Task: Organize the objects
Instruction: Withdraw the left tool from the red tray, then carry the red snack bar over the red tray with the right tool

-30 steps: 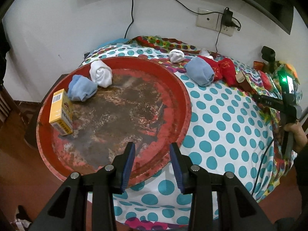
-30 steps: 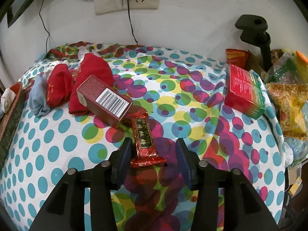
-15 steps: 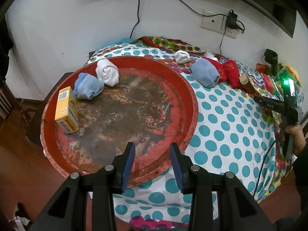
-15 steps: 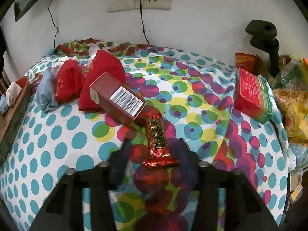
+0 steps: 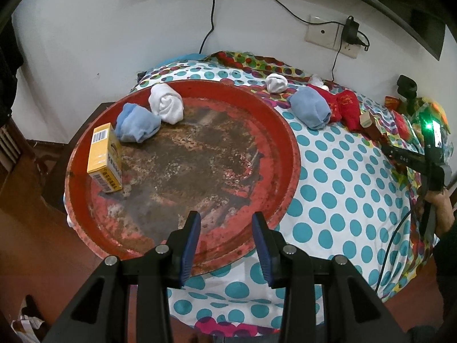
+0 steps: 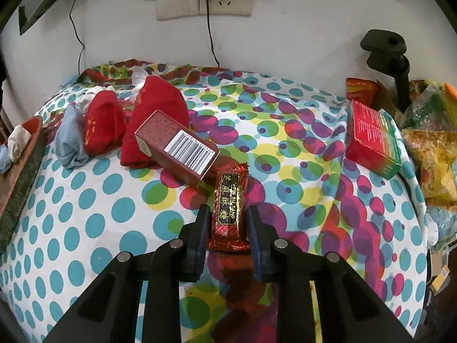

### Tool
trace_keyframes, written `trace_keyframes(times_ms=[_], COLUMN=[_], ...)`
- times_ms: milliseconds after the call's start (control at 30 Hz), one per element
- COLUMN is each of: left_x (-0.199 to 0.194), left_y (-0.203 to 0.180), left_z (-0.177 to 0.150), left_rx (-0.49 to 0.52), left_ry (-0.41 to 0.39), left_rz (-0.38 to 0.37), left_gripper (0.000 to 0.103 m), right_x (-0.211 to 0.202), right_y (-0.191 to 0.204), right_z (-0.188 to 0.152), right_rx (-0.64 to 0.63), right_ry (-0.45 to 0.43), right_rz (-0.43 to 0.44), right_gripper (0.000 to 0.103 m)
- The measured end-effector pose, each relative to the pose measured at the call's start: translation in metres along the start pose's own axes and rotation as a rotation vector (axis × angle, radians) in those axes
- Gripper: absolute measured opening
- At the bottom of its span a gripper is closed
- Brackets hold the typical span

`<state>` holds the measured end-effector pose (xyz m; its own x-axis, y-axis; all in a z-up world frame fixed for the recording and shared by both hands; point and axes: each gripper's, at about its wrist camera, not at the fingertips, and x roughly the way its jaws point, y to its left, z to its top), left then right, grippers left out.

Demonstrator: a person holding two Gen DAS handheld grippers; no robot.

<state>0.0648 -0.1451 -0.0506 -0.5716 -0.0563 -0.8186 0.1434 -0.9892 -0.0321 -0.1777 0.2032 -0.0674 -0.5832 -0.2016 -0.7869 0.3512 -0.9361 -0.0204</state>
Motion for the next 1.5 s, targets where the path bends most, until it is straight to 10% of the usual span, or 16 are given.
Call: trace_keyframes(times_ms=[800, 1500], left_x=[-0.012, -0.032], left_y=[0.016, 0.086], left_z=[-0.005, -0.016], left_rx=[-0.038, -0.181], left_ry=[-0.013, -0.043], left_rz=[-0.015, 0.060], left_gripper=[0.038, 0.038], right_x=[-0.067, -0.051], right_y=[0.059, 0.303], right_z=[0.002, 0.032], right_rx=[-0.057, -0.420], right_ry=[-0.077, -0.011], right_rz=[0.112, 0.432], right_gripper=[0.022, 0.022])
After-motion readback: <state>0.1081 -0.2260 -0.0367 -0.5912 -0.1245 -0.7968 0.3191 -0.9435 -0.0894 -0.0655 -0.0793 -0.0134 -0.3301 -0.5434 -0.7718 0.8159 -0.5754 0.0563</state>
